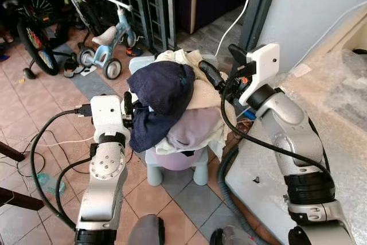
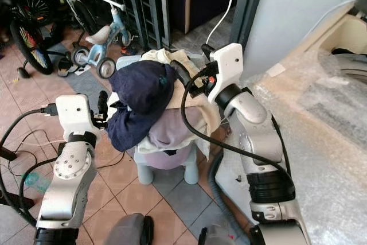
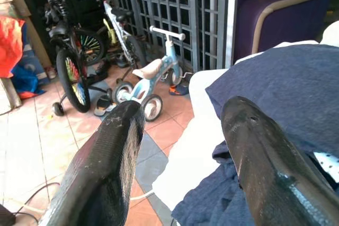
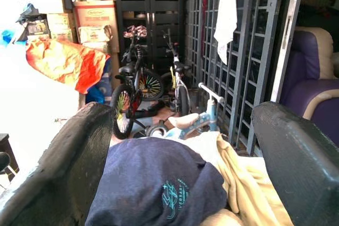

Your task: Clothes washing

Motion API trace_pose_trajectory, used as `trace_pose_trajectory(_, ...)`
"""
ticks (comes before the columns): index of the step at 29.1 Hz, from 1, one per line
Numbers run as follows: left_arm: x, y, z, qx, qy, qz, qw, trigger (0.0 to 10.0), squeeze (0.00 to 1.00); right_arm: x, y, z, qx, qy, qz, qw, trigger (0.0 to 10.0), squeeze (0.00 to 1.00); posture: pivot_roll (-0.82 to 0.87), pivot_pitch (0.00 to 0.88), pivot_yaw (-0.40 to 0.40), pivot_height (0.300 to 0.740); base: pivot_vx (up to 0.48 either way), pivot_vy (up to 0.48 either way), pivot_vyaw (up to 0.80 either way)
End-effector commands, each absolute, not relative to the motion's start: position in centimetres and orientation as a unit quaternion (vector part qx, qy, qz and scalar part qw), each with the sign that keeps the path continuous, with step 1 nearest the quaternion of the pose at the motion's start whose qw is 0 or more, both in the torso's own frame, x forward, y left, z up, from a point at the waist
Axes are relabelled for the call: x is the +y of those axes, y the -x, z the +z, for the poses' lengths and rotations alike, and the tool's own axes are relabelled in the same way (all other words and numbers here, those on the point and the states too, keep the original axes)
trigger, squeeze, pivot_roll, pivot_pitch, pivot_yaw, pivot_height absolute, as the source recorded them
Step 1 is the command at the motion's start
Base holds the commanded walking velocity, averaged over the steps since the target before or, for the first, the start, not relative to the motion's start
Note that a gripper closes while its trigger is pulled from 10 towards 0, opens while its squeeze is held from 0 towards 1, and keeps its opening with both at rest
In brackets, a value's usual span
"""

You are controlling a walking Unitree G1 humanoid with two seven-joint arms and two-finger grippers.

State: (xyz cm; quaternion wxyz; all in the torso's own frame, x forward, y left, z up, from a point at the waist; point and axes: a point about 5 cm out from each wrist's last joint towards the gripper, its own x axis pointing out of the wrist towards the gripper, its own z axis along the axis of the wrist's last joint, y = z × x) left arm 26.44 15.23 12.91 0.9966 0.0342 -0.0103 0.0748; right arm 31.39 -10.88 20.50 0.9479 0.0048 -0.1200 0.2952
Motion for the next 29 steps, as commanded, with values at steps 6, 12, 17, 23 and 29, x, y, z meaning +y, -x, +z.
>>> trace_pose_trajectory(6,15.6,-25.8,13.1,-0.016,-0.006,0.07,0.997,10.0,0.0,-12.8,-29.7,19.0,-0.118,0.007,0.21,0.97,10.0,1.0,0.01,0.1,0.023,0.74,0.192,0.0,0.0)
trace_pose_trajectory(12,15.3,-26.0,13.1,-0.012,0.005,0.068,0.998,10.0,0.0,-14.3,-29.3,18.5,-0.105,0.021,0.196,0.975,10.0,0.66,0.0,0.099,0.017,0.74,0.424,0.089,0.0)
trace_pose_trajectory(17,15.1,-25.9,12.9,-0.003,0.013,0.072,0.997,10.0,0.0,-14.8,-29.1,18.4,-0.099,0.039,0.205,0.973,10.0,0.26,0.0,0.098,0.013,0.74,0.232,0.34,0.0)
trace_pose_trajectory(23,15.1,-25.8,12.7,-0.002,0.008,0.073,0.997,10.0,0.0,-15.2,-29.1,18.4,-0.096,0.054,0.213,0.971,10.0,0.26,0.01,0.095,0.008,0.74,0.0,0.428,0.67)
trace_pose_trajectory(29,15.2,-25.9,12.7,-0.006,-0.013,0.059,0.998,10.0,0.0,-14.6,-29.5,18.8,-0.102,0.041,0.21,0.972,10.0,0.02,0.01,0.09,0.005,0.74,0.344,0.181,0.09)
